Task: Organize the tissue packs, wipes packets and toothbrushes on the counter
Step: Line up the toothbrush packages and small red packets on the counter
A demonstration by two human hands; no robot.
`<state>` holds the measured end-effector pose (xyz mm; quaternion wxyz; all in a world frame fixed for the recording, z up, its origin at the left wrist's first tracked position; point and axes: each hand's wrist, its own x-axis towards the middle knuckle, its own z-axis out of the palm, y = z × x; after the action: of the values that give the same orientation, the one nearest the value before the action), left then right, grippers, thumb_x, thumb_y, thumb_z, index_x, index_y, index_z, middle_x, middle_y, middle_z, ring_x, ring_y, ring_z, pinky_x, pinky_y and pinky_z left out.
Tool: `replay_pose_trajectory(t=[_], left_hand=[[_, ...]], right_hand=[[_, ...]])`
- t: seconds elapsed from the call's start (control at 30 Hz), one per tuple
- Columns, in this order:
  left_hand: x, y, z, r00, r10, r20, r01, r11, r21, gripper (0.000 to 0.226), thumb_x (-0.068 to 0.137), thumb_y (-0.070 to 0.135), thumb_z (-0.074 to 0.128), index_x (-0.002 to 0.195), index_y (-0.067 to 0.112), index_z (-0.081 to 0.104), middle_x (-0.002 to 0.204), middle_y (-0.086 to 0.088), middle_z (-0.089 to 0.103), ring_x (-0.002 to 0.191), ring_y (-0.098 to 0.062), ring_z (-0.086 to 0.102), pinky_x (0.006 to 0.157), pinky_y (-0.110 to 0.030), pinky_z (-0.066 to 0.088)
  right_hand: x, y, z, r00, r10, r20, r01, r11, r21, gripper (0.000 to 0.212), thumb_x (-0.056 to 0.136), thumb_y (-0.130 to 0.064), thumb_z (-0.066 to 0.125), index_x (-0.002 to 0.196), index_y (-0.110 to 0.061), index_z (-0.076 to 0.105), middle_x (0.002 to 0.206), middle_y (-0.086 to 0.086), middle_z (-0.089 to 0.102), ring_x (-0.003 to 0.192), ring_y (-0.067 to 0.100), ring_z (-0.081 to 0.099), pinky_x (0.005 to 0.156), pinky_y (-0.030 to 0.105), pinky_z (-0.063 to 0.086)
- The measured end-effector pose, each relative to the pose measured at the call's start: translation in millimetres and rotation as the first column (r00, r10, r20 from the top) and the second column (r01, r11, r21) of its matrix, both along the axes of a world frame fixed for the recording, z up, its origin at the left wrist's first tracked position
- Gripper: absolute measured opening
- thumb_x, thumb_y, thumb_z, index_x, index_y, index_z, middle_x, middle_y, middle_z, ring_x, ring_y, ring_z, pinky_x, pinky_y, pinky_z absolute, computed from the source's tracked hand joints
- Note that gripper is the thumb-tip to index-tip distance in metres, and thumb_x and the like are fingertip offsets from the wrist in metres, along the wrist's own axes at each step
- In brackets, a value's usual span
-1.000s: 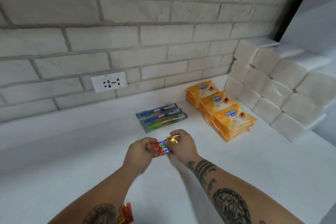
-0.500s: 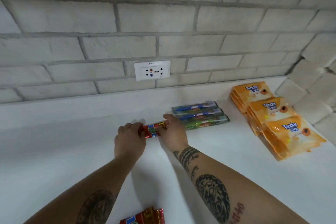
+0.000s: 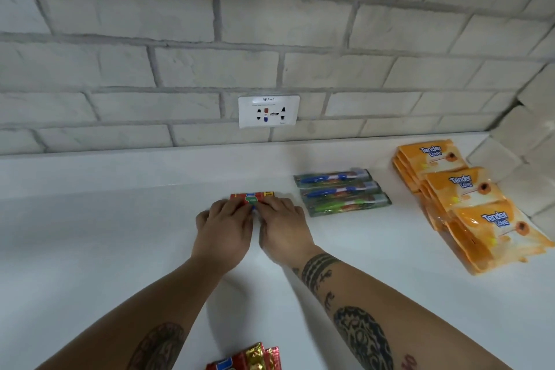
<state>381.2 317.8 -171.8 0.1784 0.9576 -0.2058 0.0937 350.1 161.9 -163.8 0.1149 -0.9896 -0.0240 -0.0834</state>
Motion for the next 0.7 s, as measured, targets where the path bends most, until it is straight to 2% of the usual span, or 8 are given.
replay_pose_trajectory(t=[0.1, 0.2, 0.33, 0.43, 0.5, 0.6, 0.7], left_hand=[[14, 0, -1, 0.998, 0.012, -0.064, -0.008, 0.999, 0.049, 0.057, 0.097, 0.042, 0.027, 0.126, 0.021, 0.072, 0.135, -0.001, 0.068, 0.128, -0.030, 0.059, 0.100, -0.048, 0.046], [25, -1, -2, 0.997, 0.024, -0.076, -0.020, 0.998, 0.055, 0.057, 0.098, 0.041, 0.028, 0.123, 0.016, 0.072, 0.132, -0.005, 0.068, 0.130, -0.030, 0.058, 0.102, -0.046, 0.047], [36, -1, -5, 0.996, -0.010, -0.085, 0.012, 1.000, 0.019, 0.060, 0.100, 0.040, 0.024, 0.128, 0.010, 0.069, 0.135, -0.012, 0.065, 0.133, -0.033, 0.056, 0.109, -0.044, 0.045], [39, -1, -4, 0.997, -0.035, -0.071, 0.034, 0.999, -0.021, 0.058, 0.100, 0.035, 0.025, 0.124, 0.005, 0.069, 0.128, -0.016, 0.066, 0.122, -0.036, 0.061, 0.105, -0.045, 0.049], [39, -1, -5, 0.996, -0.043, -0.073, 0.043, 0.999, -0.013, 0.056, 0.100, 0.033, 0.026, 0.125, 0.005, 0.068, 0.127, -0.015, 0.065, 0.120, -0.035, 0.060, 0.105, -0.045, 0.049], [40, 1, -9, 0.991, -0.069, -0.112, 0.070, 0.997, 0.012, 0.064, 0.100, 0.036, 0.017, 0.139, 0.006, 0.058, 0.142, -0.014, 0.057, 0.136, -0.033, 0.049, 0.114, -0.046, 0.041], [34, 4, -6, 0.984, -0.074, -0.161, 0.075, 0.997, -0.001, 0.068, 0.102, 0.037, 0.011, 0.154, 0.005, 0.041, 0.161, -0.017, 0.039, 0.148, -0.038, 0.035, 0.119, -0.053, 0.032]], right_hand=[[13, 7, 8, 0.995, 0.037, -0.098, -0.037, 0.999, 0.007, 0.053, 0.095, -0.027, 0.052, 0.148, -0.020, 0.051, 0.152, 0.001, 0.051, 0.136, 0.027, 0.046, 0.105, 0.043, 0.039], [32, 9, 4, 0.992, 0.045, -0.119, -0.038, 0.997, 0.062, 0.050, 0.102, -0.034, 0.044, 0.149, -0.016, 0.049, 0.153, 0.004, 0.048, 0.143, 0.026, 0.041, 0.116, 0.045, 0.038], [48, 7, -1, 0.989, 0.052, -0.140, -0.044, 0.998, 0.054, 0.053, 0.102, -0.036, 0.042, 0.150, -0.013, 0.048, 0.152, 0.007, 0.050, 0.143, 0.027, 0.042, 0.117, 0.046, 0.039], [47, 8, -3, 0.992, 0.048, -0.115, -0.045, 0.998, 0.034, 0.057, 0.100, -0.038, 0.035, 0.149, -0.011, 0.049, 0.150, 0.008, 0.051, 0.142, 0.028, 0.044, 0.115, 0.046, 0.041], [45, 7, -5, 0.993, 0.051, -0.107, -0.048, 0.998, 0.028, 0.056, 0.100, -0.035, 0.039, 0.150, -0.011, 0.047, 0.151, 0.008, 0.050, 0.144, 0.028, 0.042, 0.116, 0.045, 0.040], [44, 6, -8, 0.992, 0.070, -0.108, -0.066, 0.997, 0.041, 0.055, 0.101, -0.029, 0.047, 0.154, -0.012, 0.044, 0.156, 0.008, 0.045, 0.148, 0.030, 0.037, 0.118, 0.048, 0.036], [40, 3, -7, 0.987, 0.088, -0.133, -0.076, 0.993, 0.091, 0.061, 0.102, -0.023, 0.042, 0.162, -0.019, 0.028, 0.169, 0.010, 0.023, 0.158, 0.031, 0.019, 0.127, 0.048, 0.022]])
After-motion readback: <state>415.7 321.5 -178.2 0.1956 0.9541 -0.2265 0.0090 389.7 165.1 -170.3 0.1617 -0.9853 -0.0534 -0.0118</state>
